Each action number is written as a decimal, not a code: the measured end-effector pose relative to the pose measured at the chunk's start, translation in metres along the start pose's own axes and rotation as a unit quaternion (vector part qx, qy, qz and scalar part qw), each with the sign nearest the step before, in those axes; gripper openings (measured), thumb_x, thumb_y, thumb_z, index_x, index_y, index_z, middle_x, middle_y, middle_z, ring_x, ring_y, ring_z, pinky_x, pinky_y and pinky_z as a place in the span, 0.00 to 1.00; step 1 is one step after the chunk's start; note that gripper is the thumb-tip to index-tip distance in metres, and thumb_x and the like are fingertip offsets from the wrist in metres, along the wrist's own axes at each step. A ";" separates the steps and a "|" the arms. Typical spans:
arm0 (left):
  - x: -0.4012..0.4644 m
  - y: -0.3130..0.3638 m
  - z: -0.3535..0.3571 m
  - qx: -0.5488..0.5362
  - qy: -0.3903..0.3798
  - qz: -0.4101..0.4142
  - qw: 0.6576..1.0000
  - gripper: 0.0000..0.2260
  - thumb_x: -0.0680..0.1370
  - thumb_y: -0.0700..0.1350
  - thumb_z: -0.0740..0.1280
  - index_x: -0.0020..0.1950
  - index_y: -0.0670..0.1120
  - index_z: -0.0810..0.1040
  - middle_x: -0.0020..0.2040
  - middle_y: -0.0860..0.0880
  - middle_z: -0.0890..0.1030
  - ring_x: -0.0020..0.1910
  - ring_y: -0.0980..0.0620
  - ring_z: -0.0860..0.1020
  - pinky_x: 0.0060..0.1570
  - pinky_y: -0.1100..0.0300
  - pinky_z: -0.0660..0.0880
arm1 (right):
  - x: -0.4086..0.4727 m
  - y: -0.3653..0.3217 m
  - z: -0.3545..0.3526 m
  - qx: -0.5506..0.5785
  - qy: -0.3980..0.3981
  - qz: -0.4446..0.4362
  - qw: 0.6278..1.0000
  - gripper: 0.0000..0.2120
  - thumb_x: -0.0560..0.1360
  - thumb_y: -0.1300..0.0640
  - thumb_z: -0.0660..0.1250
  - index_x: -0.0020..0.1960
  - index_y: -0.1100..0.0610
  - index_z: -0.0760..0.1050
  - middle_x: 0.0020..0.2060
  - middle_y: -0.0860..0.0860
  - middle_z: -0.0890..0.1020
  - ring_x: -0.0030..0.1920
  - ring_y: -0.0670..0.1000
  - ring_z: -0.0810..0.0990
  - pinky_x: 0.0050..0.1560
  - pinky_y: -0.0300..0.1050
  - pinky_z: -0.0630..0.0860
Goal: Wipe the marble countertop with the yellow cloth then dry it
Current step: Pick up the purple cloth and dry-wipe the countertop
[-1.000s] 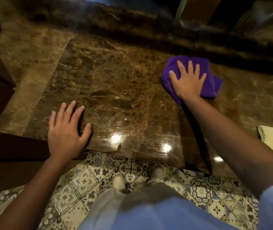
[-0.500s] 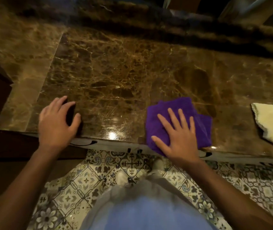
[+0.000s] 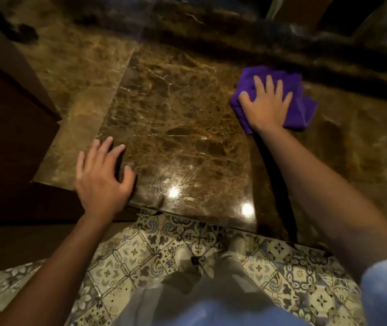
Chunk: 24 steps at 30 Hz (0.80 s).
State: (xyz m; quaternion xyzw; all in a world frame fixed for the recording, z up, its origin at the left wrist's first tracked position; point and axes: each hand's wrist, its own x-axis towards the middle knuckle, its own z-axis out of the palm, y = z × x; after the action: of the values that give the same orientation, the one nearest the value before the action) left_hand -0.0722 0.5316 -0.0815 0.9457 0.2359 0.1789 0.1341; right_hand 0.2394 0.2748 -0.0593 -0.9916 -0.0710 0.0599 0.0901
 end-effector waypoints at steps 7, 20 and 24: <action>0.000 0.004 -0.010 -0.005 -0.031 -0.002 0.999 0.22 0.80 0.51 0.63 0.73 0.47 0.77 0.78 0.46 0.73 0.81 0.44 0.64 0.80 0.41 0.55 | -0.080 -0.107 0.029 -0.015 -0.013 -0.221 0.975 0.30 0.79 0.37 0.57 0.80 0.44 0.63 0.82 0.51 0.63 0.82 0.58 0.55 0.80 0.63 0.47; 0.006 -0.053 -0.019 0.038 -0.023 0.010 0.999 0.26 0.82 0.53 0.56 0.77 0.44 0.72 0.80 0.42 0.70 0.81 0.41 0.63 0.79 0.41 0.56 | -0.108 -0.019 0.014 -0.011 0.014 -0.066 0.998 0.32 0.78 0.34 0.54 0.80 0.42 0.62 0.82 0.52 0.61 0.82 0.60 0.54 0.79 0.68 0.49; 0.006 -0.059 -0.018 0.049 -0.018 0.020 0.998 0.26 0.82 0.52 0.56 0.79 0.44 0.71 0.80 0.42 0.69 0.81 0.41 0.64 0.79 0.41 0.56 | -0.038 -0.101 0.018 0.045 -0.002 -0.093 0.995 0.29 0.80 0.37 0.56 0.80 0.39 0.60 0.82 0.51 0.60 0.83 0.60 0.52 0.78 0.70 0.45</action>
State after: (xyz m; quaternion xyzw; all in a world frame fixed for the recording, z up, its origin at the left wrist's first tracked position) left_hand -0.0978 0.5874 -0.0838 0.9586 0.2234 0.1529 0.0887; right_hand 0.1868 0.3707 -0.0541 -0.9756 -0.1599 0.0563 0.1392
